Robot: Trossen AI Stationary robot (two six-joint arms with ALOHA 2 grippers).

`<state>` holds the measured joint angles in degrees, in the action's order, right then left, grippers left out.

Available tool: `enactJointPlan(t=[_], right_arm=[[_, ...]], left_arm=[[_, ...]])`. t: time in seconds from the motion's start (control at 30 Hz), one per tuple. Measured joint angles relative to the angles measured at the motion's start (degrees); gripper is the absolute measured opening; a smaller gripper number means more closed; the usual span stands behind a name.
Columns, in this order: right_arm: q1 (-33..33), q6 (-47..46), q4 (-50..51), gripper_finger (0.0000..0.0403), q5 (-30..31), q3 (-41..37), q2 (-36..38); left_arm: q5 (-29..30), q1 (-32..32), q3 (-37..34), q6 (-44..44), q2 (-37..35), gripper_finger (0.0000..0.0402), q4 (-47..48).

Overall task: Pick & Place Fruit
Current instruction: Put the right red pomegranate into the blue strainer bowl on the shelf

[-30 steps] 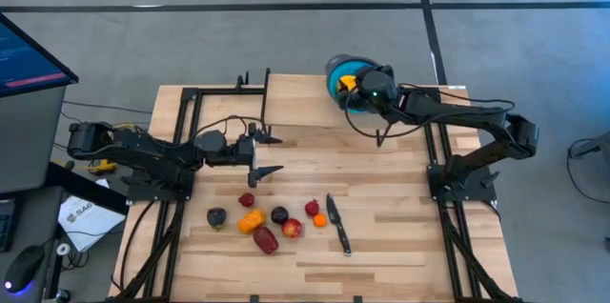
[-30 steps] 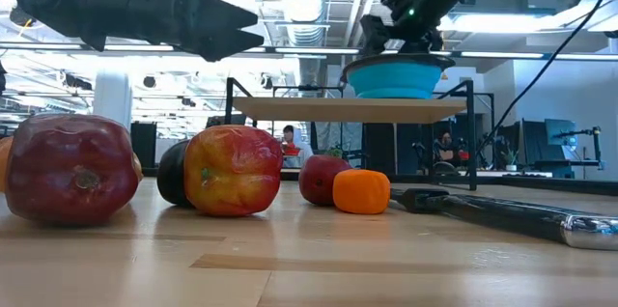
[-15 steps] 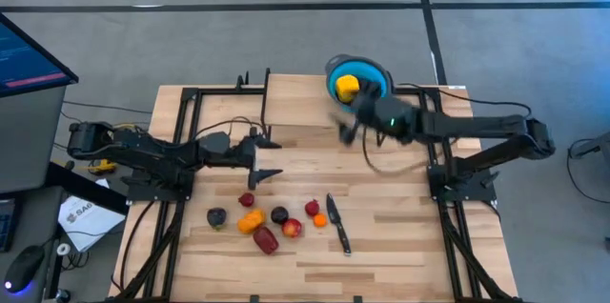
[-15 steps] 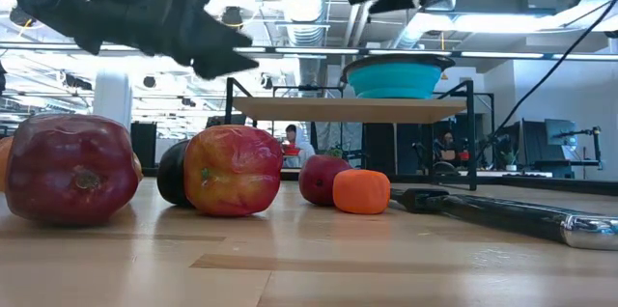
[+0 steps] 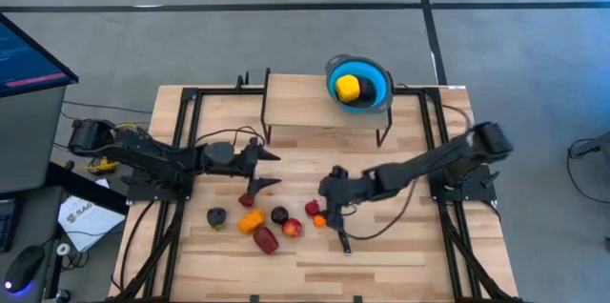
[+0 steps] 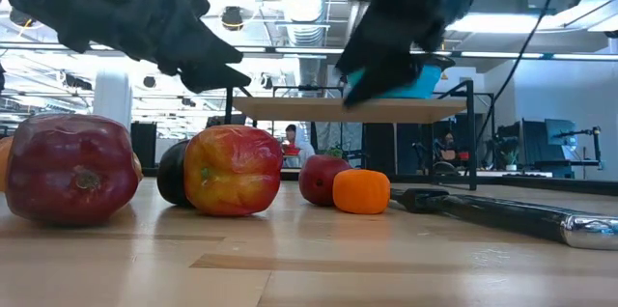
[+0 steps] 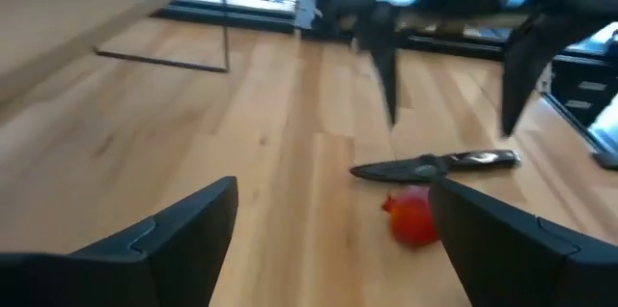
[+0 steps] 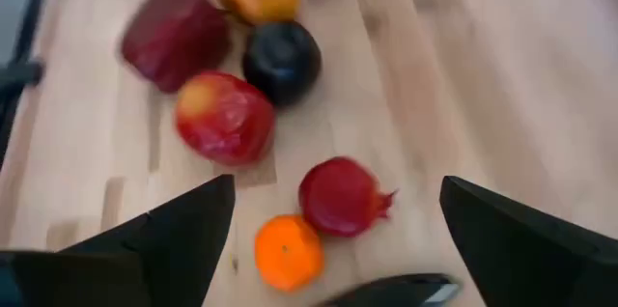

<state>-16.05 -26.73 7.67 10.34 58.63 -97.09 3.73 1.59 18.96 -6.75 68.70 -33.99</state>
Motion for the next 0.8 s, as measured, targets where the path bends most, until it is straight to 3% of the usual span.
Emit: enactJointPlan(t=[0.13, 0.3, 0.6, 0.8], right_arm=[[-0.4, -8.7, -4.0, 0.0327, 1.2, 0.0, -5.5], [-1.3, -13.5, -4.0, 0.0309, 8.8, 0.0, -9.1], [-1.5, -10.6, -7.7, 0.03, 9.5, 0.0, -13.9], [-1.5, -8.4, -10.2, 0.0252, 13.0, 0.0, -15.8]], left_arm=[[0.1, 2.1, 0.0, -1.3, 1.2, 0.0325, -0.1], [2.3, 4.9, 0.0, -2.7, 2.4, 0.0318, -0.4], [3.8, 8.5, 0.0, -5.4, 2.8, 0.0312, -0.8], [3.8, 8.9, 0.0, -6.5, 3.0, 0.0309, -0.9]])
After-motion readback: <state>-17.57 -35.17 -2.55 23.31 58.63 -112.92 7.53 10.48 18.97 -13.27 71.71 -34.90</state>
